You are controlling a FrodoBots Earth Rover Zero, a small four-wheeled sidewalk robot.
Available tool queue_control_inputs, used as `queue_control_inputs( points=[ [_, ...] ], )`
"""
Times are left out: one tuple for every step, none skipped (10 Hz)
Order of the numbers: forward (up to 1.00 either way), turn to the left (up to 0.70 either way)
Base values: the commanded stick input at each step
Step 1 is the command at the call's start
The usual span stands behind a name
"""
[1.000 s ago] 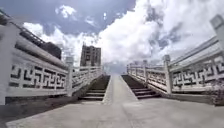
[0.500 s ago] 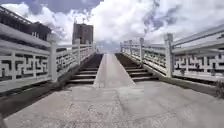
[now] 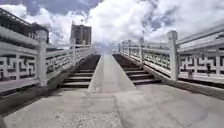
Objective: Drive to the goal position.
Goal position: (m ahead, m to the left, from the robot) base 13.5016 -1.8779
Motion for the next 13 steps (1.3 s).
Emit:
queue_control_inputs(
  points=[
    [0.7,0.0],
    [0.7,0.14],
    [0.7,0.14],
    [0.7,0.14],
    [0.7,0.14],
    [0.7,0.14],
    [0.7,0.12],
    [0.7,0.0],
    [0.7,0.0],
    [0.7,0.0],
    [0.7,0.0],
    [0.7,0.0],
    [0.7,0.0]
  ],
)
